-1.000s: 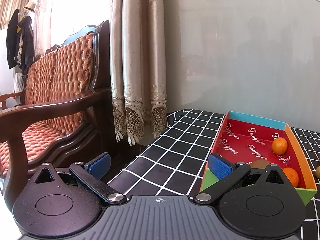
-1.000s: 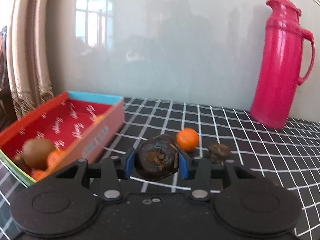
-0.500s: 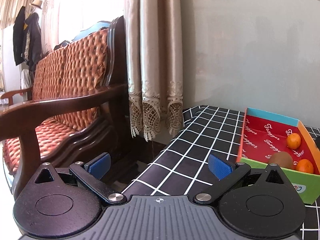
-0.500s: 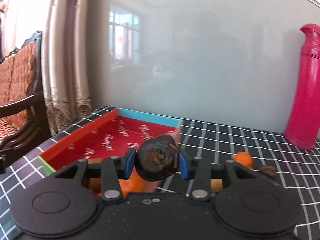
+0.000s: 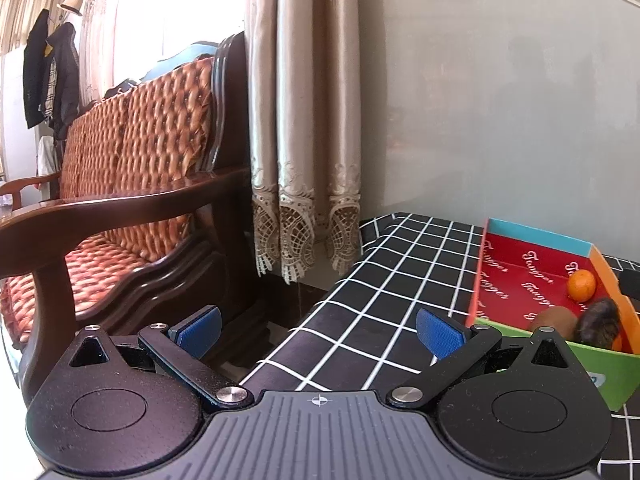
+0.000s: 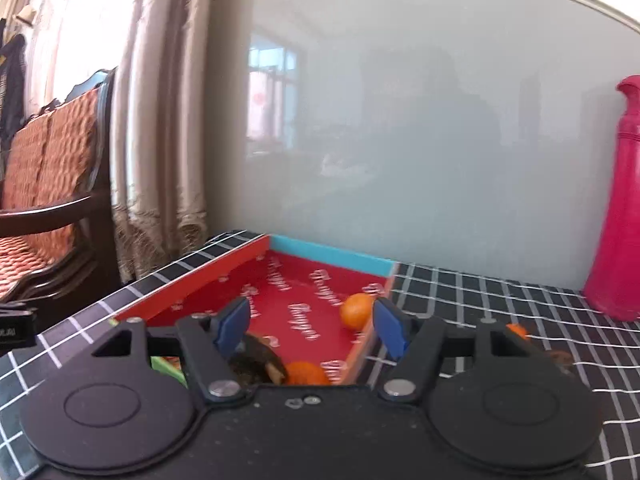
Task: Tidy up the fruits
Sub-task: 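Carry the dark brown fruit into the box and open the right gripper, then move the left gripper from the box toward the orange carrot cube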
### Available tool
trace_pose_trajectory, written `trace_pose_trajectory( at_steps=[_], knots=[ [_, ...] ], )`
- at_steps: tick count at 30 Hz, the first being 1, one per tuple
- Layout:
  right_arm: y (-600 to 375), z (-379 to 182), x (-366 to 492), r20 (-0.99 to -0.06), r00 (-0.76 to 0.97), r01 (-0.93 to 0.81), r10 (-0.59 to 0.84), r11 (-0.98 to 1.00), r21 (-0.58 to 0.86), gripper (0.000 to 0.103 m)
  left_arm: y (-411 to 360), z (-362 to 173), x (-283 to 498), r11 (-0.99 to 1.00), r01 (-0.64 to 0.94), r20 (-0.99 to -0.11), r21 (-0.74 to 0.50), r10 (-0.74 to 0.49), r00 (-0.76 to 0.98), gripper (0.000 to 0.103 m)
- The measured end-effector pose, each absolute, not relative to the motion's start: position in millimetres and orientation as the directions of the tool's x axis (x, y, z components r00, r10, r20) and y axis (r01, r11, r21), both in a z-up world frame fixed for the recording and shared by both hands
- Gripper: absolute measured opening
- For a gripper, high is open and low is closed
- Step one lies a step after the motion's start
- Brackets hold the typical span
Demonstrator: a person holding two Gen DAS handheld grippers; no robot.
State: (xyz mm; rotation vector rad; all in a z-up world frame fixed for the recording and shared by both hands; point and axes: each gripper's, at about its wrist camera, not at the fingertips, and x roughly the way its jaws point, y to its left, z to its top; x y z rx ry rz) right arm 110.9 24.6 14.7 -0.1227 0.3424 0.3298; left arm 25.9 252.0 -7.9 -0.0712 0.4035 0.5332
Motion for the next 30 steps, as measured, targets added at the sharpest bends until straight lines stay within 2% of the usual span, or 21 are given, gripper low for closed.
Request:
trace_pose_trajectory(
  at_steps=[11,30],
  knots=[
    [-42,17,120,-0.362,0.920,-0.180,0.147,0.982,-0.060,0.067,213,0,37,0.898,-0.439,-0.375,0.032,0.418,0.828,0.103],
    [-161,35,105,-0.331,0.943,0.030,-0.047,0.998,-0.056,0.066,125,12,56,0.950,-0.310,-0.354,0.046,0.306,0.884,0.103]
  ],
)
